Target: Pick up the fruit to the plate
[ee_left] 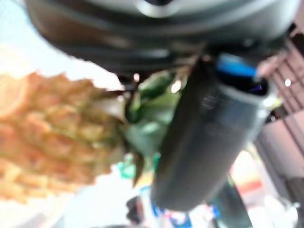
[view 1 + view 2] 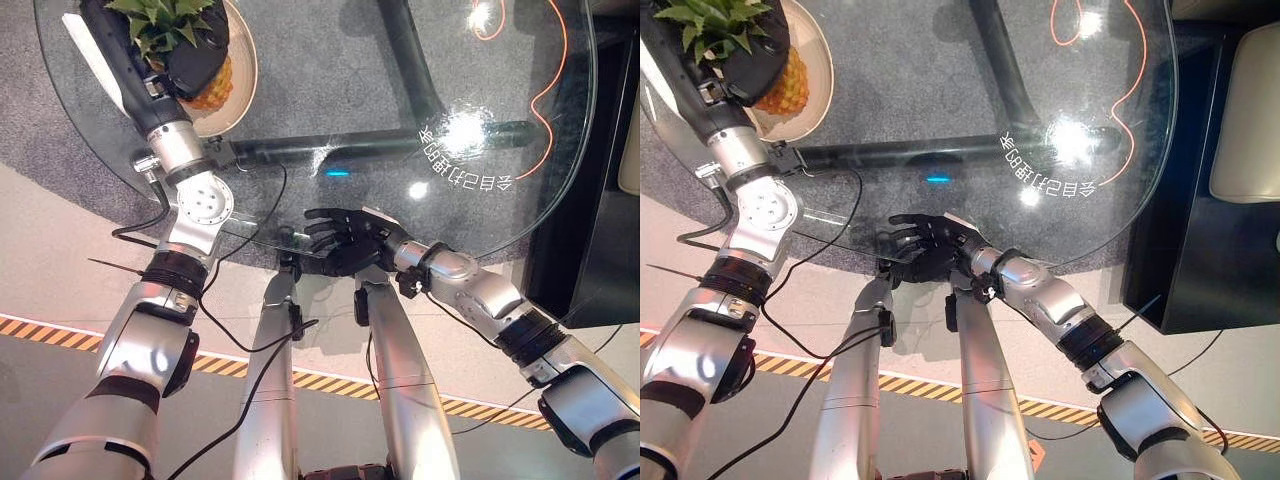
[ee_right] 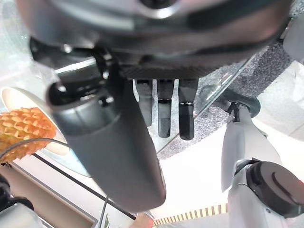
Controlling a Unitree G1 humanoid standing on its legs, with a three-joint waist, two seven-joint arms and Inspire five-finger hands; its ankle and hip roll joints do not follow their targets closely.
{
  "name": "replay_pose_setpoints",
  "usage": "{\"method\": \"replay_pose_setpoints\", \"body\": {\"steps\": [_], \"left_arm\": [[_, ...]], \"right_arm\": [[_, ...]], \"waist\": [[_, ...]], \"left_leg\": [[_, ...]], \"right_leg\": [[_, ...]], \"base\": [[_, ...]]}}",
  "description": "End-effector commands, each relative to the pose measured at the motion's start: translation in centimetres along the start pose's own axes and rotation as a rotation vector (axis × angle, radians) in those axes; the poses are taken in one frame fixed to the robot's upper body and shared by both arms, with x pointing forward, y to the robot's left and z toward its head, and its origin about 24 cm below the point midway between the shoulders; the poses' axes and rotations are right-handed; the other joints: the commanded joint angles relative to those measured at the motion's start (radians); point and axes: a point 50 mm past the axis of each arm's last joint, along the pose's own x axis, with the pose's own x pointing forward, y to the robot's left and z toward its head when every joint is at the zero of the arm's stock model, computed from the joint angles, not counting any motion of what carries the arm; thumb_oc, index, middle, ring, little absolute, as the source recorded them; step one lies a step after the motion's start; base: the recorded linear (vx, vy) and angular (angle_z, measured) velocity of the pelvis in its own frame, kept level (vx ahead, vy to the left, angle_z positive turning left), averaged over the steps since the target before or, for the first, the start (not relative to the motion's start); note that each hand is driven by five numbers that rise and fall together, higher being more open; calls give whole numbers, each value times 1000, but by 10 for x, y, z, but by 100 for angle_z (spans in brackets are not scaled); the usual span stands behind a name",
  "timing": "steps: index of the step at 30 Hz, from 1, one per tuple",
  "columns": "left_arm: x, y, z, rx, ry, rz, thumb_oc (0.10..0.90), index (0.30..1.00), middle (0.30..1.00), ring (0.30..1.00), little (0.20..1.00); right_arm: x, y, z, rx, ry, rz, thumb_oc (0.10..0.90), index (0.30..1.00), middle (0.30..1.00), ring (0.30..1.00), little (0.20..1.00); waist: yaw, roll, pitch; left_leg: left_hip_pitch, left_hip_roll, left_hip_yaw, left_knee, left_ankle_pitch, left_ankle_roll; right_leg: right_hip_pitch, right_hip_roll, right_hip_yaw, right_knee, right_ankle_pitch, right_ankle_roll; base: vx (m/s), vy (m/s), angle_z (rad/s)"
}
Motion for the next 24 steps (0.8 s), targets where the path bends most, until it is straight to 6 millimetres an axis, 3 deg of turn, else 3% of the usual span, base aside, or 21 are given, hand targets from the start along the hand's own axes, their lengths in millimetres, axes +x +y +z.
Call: {"method": "replay_pose_setpoints", "body": {"steps": [1, 24], "left_arm": [[10, 11, 16, -68, -93, 39, 800, 900, 900, 900, 900], [0, 41, -6, -38, 44, 37, 800, 900, 900, 900, 900]], "right_arm": [[4, 21, -24, 20, 54, 27, 800, 900, 900, 900, 900], [-3, 28, -33, 15, 55, 47, 800, 900, 900, 900, 900]], "waist": [[13, -15, -23], [31, -4, -23]], "left_leg": [[12, -52, 3, 70, -59, -12], [141, -39, -7, -10, -30, -18]], "right_leg": [[63, 6, 9, -145, 63, 52], [198, -5, -27, -203, 47, 42]], "base": [[0, 0, 0], [-9, -43, 2]]}}
